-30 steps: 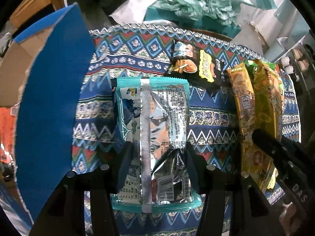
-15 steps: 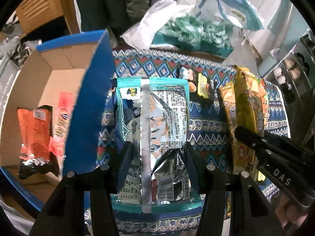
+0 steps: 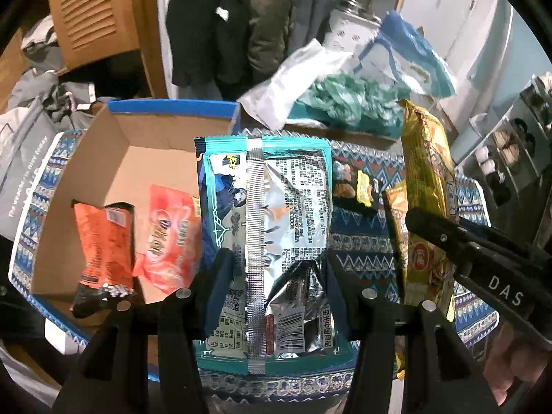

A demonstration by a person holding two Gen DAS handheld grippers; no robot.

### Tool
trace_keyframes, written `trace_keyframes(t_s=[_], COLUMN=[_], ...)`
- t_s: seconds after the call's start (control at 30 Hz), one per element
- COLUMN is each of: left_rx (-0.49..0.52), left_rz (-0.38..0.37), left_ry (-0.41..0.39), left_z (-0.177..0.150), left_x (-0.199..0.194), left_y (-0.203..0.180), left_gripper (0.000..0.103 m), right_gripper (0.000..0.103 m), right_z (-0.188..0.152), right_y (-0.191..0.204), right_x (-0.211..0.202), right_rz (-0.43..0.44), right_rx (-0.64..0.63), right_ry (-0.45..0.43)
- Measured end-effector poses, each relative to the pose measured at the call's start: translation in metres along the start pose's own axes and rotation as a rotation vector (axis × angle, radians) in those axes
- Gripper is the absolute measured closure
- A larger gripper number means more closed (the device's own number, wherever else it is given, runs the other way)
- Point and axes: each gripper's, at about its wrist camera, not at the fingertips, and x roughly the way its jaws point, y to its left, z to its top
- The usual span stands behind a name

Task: Organize snacks
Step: 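Lower both packets into the cardboard box and open both tools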

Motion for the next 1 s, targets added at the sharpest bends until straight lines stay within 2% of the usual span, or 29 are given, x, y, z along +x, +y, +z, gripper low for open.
trace_keyframes(t_s=[0.37, 0.63, 1.0], left_rx=[-0.090, -0.168, -0.275], left_rz=[0.006, 0.026, 0.094], left_ry=[-0.044, -0.058, -0.048], left_z=[0.008, 0.010, 0.002], left_x=[-0.024, -0.030, -0.023], left_y=[0.052, 0.097, 0.165], left_gripper=[0.050, 0.050, 0.050], right_gripper=[0.074, 0.074, 0.074], right_z=[0.022, 0.034, 0.043], right_y=[0.065, 0.117, 0.179], right_x=[-0.001, 0.019, 0.057], right_rz=[0.070, 0.117, 0.165], right_rx=[-0.069, -0.113, -0.145], right_ry=[-0.013, 0.020, 0.088])
